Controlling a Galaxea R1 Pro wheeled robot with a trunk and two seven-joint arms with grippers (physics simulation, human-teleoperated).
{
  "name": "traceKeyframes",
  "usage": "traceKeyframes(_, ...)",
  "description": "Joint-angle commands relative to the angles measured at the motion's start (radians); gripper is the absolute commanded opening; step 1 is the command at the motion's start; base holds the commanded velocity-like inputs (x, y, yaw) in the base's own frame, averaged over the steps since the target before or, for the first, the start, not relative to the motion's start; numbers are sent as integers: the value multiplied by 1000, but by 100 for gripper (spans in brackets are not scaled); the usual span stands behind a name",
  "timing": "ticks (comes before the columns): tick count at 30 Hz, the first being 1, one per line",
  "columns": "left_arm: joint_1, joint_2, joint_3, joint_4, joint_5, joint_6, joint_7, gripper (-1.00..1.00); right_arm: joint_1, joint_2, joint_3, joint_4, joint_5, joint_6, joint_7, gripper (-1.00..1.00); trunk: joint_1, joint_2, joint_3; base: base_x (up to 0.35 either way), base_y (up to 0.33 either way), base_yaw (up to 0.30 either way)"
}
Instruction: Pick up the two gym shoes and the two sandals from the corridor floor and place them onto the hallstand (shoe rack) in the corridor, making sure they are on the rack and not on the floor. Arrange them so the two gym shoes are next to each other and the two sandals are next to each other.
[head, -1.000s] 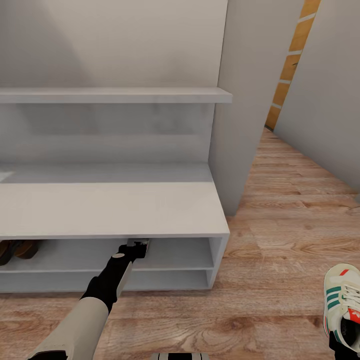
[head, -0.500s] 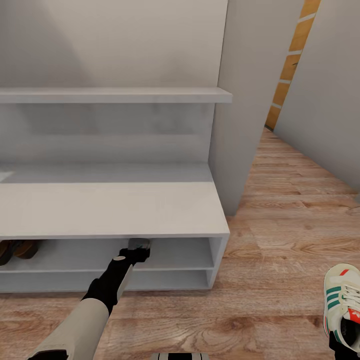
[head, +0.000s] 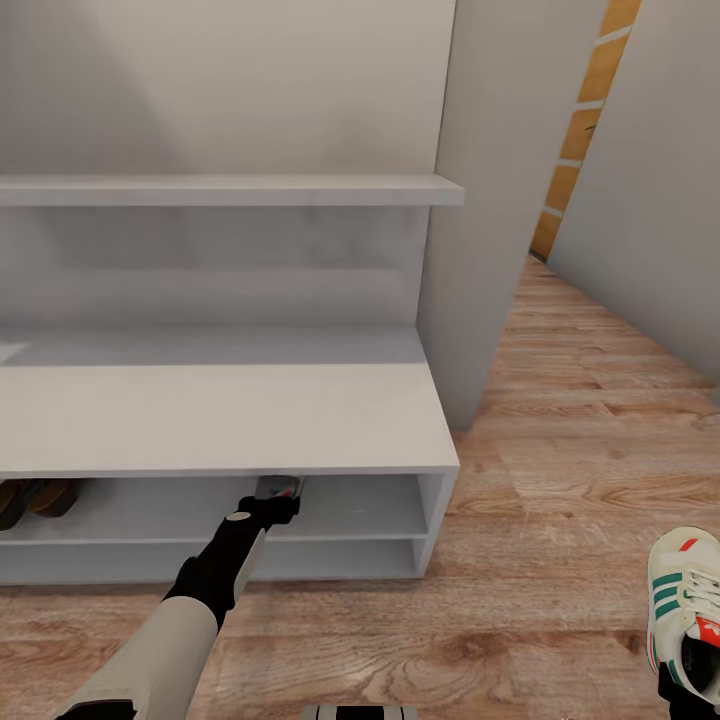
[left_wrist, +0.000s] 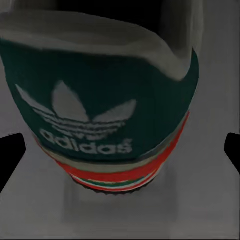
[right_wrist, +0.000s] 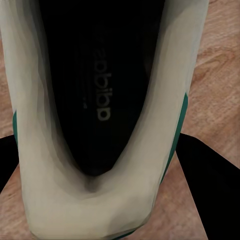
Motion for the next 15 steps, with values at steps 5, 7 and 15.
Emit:
traceKeyframes(5,0,-1,5,-1,-10,5,-2,100,-1,1,-8,1,7,-4,8,-100,0,0,-1,-197,0,0)
traceKeyframes(7,0,-1,5,-1,-10,5,-2,100,-1,1,-8,1,7,-4,8,-100,0,0,-1,-289,0,0)
traceKeyframes(15,0,-1,5,-1,-10,5,-2,100,-1,1,-8,1,7,-4,8,-100,0,0,-1,-322,0,0)
